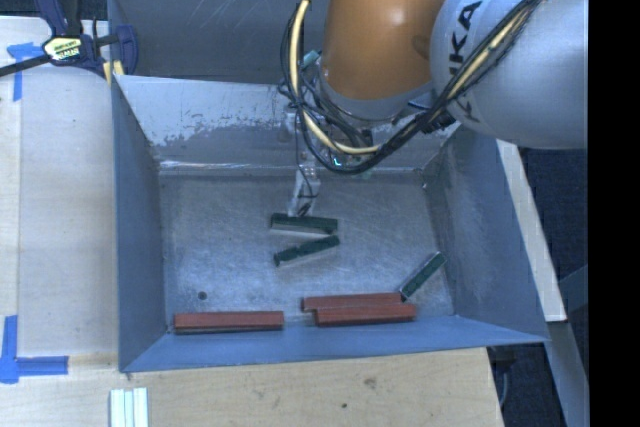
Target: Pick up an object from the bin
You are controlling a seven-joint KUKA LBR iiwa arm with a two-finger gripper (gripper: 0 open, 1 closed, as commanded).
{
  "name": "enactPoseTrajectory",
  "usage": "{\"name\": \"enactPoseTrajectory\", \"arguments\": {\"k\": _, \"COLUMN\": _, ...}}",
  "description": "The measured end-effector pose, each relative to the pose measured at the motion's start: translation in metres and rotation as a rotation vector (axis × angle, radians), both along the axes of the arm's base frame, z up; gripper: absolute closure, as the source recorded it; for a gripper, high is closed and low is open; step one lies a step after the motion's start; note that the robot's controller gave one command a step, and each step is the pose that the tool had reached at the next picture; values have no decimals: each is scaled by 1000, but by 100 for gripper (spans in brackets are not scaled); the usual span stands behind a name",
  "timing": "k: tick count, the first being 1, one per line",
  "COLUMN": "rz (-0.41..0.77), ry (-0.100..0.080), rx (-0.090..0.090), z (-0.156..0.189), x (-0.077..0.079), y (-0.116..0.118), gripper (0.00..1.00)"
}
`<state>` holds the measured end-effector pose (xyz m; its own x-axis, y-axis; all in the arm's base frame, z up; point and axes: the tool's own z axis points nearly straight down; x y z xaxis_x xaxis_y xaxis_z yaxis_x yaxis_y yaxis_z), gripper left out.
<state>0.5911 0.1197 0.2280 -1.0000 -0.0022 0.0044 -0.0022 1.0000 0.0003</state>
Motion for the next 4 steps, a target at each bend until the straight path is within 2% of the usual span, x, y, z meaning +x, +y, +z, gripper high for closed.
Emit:
{"name": "enactPoseTrajectory", "arguments": {"k": 1, "rz": -171, "ry": -1, "rx": -2, "z": -78, "x": 1, "y": -18, "gripper": 0}}
{"name": "enactPoseTrajectory", "arguments": {"k": 2, "rz": -149, "ry": 2, "rx": -4, "z": -162, "x": -51, "y": -63, "gripper": 0}}
{"name": "enactPoseTrajectory", "arguments": {"k": 3, "rz": -148, "ry": -9, "rx": 0, "z": -157, "x": -47, "y": -60, "gripper": 100}}
{"name": "enactPoseTrajectory", "arguments": {"k": 4, "rz": -131, "ry": -16, "rx": 0, "z": -39, "x": -28, "y": -77, "gripper": 100}}
